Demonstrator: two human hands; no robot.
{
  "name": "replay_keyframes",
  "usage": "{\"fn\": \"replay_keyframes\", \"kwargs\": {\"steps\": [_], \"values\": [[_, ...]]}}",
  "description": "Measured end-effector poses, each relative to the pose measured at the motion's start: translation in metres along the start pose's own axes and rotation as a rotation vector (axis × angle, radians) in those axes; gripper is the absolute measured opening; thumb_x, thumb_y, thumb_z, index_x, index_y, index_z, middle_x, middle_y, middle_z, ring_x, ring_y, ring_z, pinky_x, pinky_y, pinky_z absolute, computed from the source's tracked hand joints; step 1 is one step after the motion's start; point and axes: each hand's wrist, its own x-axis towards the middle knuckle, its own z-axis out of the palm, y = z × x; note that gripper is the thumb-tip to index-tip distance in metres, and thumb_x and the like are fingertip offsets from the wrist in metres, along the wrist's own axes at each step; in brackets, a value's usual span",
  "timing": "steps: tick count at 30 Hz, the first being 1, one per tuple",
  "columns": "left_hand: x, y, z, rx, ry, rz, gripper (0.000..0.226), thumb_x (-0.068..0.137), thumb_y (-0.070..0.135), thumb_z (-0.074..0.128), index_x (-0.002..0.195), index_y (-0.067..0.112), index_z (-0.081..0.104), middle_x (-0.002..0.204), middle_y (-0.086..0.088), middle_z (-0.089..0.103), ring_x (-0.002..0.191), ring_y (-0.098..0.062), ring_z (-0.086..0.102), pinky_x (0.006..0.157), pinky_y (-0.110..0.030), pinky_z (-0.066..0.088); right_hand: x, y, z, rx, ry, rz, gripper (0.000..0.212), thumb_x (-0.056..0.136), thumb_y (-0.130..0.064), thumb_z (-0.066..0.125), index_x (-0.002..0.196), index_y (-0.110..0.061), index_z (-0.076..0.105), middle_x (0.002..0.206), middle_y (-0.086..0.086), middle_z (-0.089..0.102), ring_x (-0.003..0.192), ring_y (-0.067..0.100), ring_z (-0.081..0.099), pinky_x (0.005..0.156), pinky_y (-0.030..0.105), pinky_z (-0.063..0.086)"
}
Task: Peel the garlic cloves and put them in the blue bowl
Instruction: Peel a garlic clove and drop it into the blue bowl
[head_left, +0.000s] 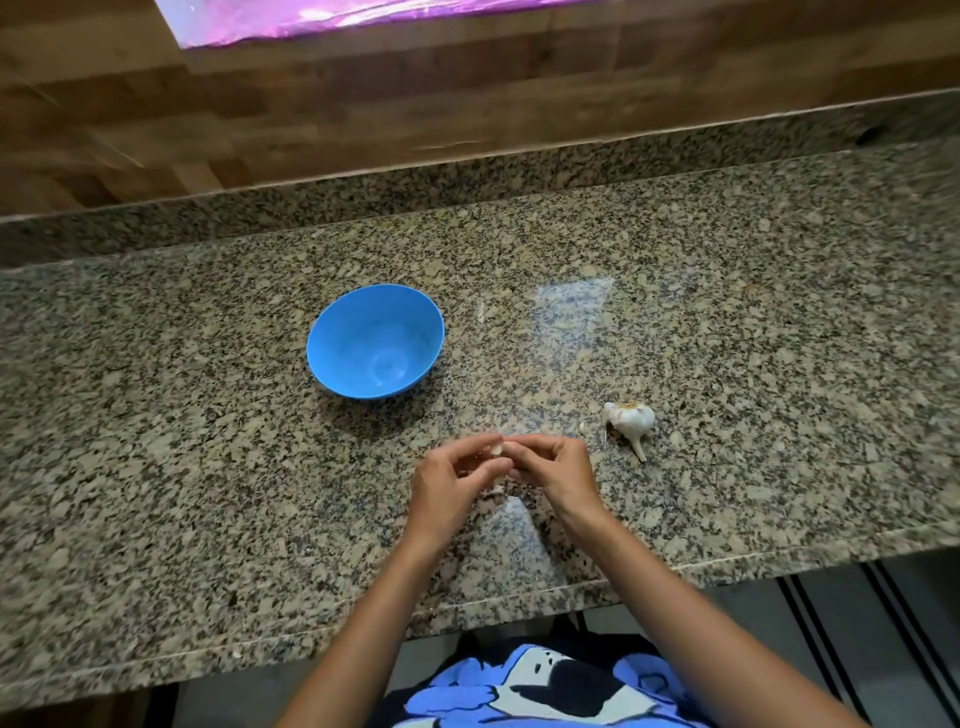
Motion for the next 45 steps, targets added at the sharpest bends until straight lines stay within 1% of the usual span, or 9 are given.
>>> {"fn": "replay_keyframes", "kwargs": {"steps": [3, 8, 14, 19, 24, 27, 33, 38, 45], "values": [[0.001, 0.001, 0.003, 0.032, 0.046, 0.057, 0.026, 0.081, 0.013, 0.071, 0.107, 0.014, 0.071, 0.094, 0.0, 0.073, 0.083, -0.014, 0.07, 0.072, -0.029, 0.058, 0.0, -0.001, 0.0, -0.019, 0.0, -0.005, 0.013, 0.082, 0.002, 0.063, 0.094, 0.003, 0.068, 0.083, 0.018, 0.07, 0.067, 0.018, 0.067, 0.064, 0.02, 0.056], [0.0, 0.009, -0.002, -0.39, 0.013, -0.12, 0.019, 0.084, -0.001, 0.063, 0.102, -0.001, 0.068, 0.08, -0.012, 0.072, 0.067, -0.019, 0.065, 0.066, -0.025, 0.057, 0.0, -0.005, -0.004, -0.074, 0.006, -0.026, 0.009, 0.083, 0.001, 0.064, 0.09, 0.001, 0.069, 0.081, 0.019, 0.07, 0.064, 0.017, 0.067, 0.064, 0.021, 0.056], [-0.004, 0.015, -0.012, -0.809, -0.052, -0.211, 0.025, 0.075, 0.007, 0.059, 0.098, 0.0, 0.065, 0.072, -0.01, 0.066, 0.061, -0.014, 0.062, 0.059, -0.02, 0.055, 0.008, 0.005, -0.01, -0.229, 0.117, -0.033, 0.012, 0.085, -0.005, 0.062, 0.08, -0.014, 0.069, 0.075, 0.009, 0.071, 0.07, 0.022, 0.067, 0.07, 0.031, 0.057], [-0.003, 0.013, -0.016, -0.65, -0.052, -0.218, 0.026, 0.075, 0.01, 0.064, 0.098, -0.001, 0.064, 0.082, -0.017, 0.068, 0.068, -0.019, 0.066, 0.064, -0.023, 0.058, 0.007, 0.007, -0.009, -0.485, 0.104, -0.115, 0.013, 0.088, -0.024, 0.061, 0.08, -0.019, 0.07, 0.075, 0.004, 0.07, 0.069, 0.026, 0.065, 0.068, 0.039, 0.054], [-0.004, 0.01, -0.016, -0.522, -0.054, -0.19, 0.015, 0.081, -0.001, 0.064, 0.095, -0.004, 0.068, 0.095, -0.02, 0.068, 0.075, -0.022, 0.067, 0.066, -0.023, 0.057, 0.005, 0.007, -0.006, -0.631, 0.004, -0.253, 0.024, 0.085, -0.019, 0.064, 0.105, -0.031, 0.065, 0.11, -0.011, 0.064, 0.094, 0.001, 0.058, 0.084, 0.019, 0.049], [-0.004, 0.01, -0.016, -0.476, -0.041, -0.182, 0.018, 0.08, -0.004, 0.064, 0.098, -0.004, 0.068, 0.097, -0.021, 0.069, 0.077, -0.022, 0.069, 0.068, -0.024, 0.058, 0.0, 0.004, -0.004, -0.682, -0.045, -0.337, 0.024, 0.085, -0.019, 0.064, 0.108, -0.026, 0.067, 0.105, -0.013, 0.065, 0.092, -0.004, 0.057, 0.078, 0.007, 0.045], [-0.005, 0.009, -0.006, -0.651, 0.105, -0.229, 0.034, 0.064, 0.001, 0.073, 0.098, 0.001, 0.067, 0.093, -0.016, 0.072, 0.083, -0.025, 0.07, 0.072, -0.027, 0.058, -0.003, 0.006, -0.001, -0.686, 0.033, -0.465, 0.02, 0.08, -0.016, 0.071, 0.099, -0.016, 0.072, 0.093, -0.012, 0.067, 0.081, -0.002, 0.062, 0.073, 0.014, 0.052], [-0.008, 0.009, -0.003, -0.568, 0.102, -0.163, 0.034, 0.062, 0.004, 0.076, 0.096, 0.005, 0.071, 0.093, -0.012, 0.073, 0.087, -0.022, 0.07, 0.073, -0.027, 0.057, -0.004, 0.004, 0.0, -0.53, 0.007, -0.348, 0.018, 0.079, -0.018, 0.072, 0.096, -0.017, 0.073, 0.087, -0.007, 0.071, 0.08, 0.0, 0.065, 0.072, 0.016, 0.052], [-0.006, 0.007, -0.006, -0.495, 0.093, -0.107, 0.034, 0.067, 0.007, 0.076, 0.1, 0.006, 0.071, 0.095, -0.009, 0.073, 0.091, -0.022, 0.07, 0.078, -0.029, 0.056, -0.002, 0.003, 0.001, -0.322, -0.044, -0.19, 0.012, 0.079, -0.019, 0.072, 0.091, -0.02, 0.074, 0.086, -0.003, 0.073, 0.082, 0.011, 0.068, 0.073, 0.032, 0.056]]}}
